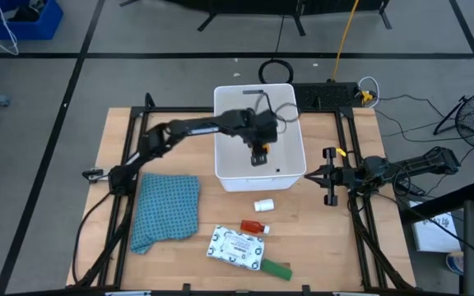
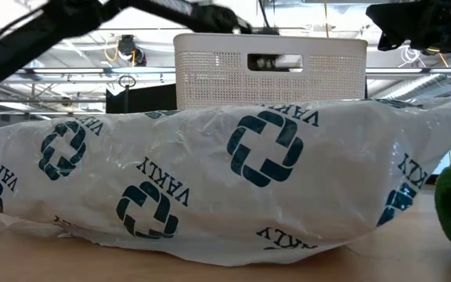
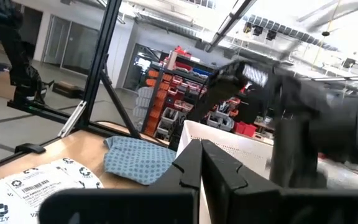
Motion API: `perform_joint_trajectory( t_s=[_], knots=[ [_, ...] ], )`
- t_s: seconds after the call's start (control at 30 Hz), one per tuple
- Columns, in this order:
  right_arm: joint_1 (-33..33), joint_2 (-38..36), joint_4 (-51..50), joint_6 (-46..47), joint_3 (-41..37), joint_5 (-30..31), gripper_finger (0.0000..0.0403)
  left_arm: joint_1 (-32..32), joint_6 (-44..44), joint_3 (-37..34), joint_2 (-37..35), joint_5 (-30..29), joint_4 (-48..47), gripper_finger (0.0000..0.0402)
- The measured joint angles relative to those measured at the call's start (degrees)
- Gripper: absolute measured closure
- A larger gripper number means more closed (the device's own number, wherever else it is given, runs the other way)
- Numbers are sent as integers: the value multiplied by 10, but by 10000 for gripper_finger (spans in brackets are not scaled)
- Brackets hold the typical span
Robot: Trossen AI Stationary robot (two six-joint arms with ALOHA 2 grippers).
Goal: Pick & place medical supplies in basket/bin
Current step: Put the yellow pill bottle in the white basket, then put the small orange bottle in the white basket
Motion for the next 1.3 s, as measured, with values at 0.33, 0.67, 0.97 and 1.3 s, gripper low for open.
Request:
perform_joint_trajectory(
  t_s=[0.33, 0.67, 0.97, 1.3],
  knots=[
    [0, 0, -3, 0, 0, 0, 403, -7, -4, 0, 44, 9, -8, 115],
    [0, 0, -3, -4, 0, 0, 403, -39, 40, 0, 41, -105, -44, 13],
    [0, 0, 1, -7, 0, 1, 403, -45, 35, 3, 35, -135, -68, 43],
    [0, 0, -3, -5, 0, 1, 403, -63, 80, 4, 4, -165, -60, 39]
  ],
)
